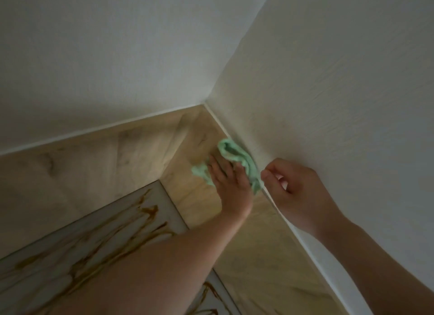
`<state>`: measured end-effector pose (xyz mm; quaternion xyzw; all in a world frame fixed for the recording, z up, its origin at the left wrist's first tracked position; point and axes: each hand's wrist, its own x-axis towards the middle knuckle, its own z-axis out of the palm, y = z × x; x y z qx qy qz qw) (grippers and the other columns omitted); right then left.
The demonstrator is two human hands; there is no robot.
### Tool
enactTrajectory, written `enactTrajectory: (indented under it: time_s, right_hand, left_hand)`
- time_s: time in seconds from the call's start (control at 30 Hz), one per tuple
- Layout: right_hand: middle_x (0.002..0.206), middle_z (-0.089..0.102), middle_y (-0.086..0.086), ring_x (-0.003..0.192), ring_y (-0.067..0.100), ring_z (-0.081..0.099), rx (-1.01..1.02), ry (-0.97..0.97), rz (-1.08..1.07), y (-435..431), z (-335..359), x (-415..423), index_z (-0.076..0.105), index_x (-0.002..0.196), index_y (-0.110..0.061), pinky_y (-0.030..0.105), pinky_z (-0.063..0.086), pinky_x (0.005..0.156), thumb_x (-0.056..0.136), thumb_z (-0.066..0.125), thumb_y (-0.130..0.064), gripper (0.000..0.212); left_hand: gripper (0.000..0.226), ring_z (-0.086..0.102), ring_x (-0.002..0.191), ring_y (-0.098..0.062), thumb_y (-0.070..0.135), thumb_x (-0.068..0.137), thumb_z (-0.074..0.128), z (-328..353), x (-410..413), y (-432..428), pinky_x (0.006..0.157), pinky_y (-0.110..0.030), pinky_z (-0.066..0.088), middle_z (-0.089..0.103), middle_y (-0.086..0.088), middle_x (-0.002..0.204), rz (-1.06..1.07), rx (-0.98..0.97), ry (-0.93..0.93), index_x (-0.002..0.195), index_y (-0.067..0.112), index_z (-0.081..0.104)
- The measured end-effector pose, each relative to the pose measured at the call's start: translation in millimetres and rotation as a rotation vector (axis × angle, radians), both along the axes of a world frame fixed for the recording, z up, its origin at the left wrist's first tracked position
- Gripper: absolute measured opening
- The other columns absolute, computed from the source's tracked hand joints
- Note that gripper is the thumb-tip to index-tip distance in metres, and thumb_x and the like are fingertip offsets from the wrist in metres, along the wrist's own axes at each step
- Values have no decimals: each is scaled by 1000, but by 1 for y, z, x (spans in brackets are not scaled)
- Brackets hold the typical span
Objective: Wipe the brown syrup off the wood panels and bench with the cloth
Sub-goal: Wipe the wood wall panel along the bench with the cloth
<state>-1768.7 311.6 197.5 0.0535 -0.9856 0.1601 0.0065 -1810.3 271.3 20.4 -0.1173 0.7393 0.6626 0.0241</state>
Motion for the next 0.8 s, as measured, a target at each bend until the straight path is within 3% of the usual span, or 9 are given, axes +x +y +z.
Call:
enactTrajectory:
  time_s: [0.13,0.2,0.27,0.3,0.4,0.5,0.57,0.7,0.8]
  right_hand:
    - [71,57,-2,69,15,58,77,46,71,-13,1,-13,57,78,-16,30,46,66,103,55,-21,25]
    - [75,55,-4,71,13,55,132,93,135,-17,-3,-23,57,82,-17,27,44,67,103,49,-24,24]
    - [87,58,-5,77,9,54,165,158,176,-16,-9,-31,62,94,-16,22,43,72,101,46,-22,18]
    - [94,61,-4,82,9,55,178,190,189,-15,-14,-35,65,103,-14,21,44,77,100,45,-19,20]
    - [107,63,4,93,15,58,227,232,237,-10,-29,-43,66,116,-7,22,46,85,92,39,-11,37]
    - [107,63,11,98,27,60,390,249,348,-6,-44,-47,69,108,-4,32,49,91,81,43,-3,36]
    - [116,66,18,114,40,62,581,280,427,-4,-59,-50,70,108,-2,47,48,104,87,44,-5,33]
    - [156,43,28,150,44,34,912,271,435,-6,-95,-60,50,147,6,56,25,124,102,32,-19,54]
    - [160,33,30,154,44,25,950,309,437,-7,-106,-68,39,154,5,55,21,126,105,30,-20,56]
  left_hand:
    - [104,-32,153,-18,85,85,-10,-16,50,13,128,-42,-9,-39,-1,162,-195,107,39,161,15,-15]
    - [89,-17,156,-39,71,99,4,-16,15,-5,127,-57,1,-20,-18,168,-127,129,31,162,9,-6]
    - [63,13,146,-65,30,107,30,-15,-31,-28,114,-76,22,15,-40,161,37,189,134,159,0,15]
    - [59,15,146,-65,23,106,31,-15,-56,-39,115,-76,21,17,-41,160,89,195,147,159,0,17]
    - [69,-9,157,-40,45,106,10,-15,-84,-52,127,-57,-2,-11,-22,169,127,153,53,163,8,-3]
    - [52,12,146,-62,36,112,6,-47,-37,-18,114,-77,16,-15,-16,170,149,160,327,158,11,4]
    - [55,3,155,-50,41,112,13,-65,8,1,121,-71,16,-22,3,170,68,160,243,159,32,-13]
    - [63,-28,154,-19,68,102,3,-93,26,2,126,-60,4,-39,18,160,-72,30,257,157,43,-14]
    - [53,-20,156,-16,42,109,19,-77,-23,-24,125,-63,0,-26,18,166,29,1,439,155,48,-5]
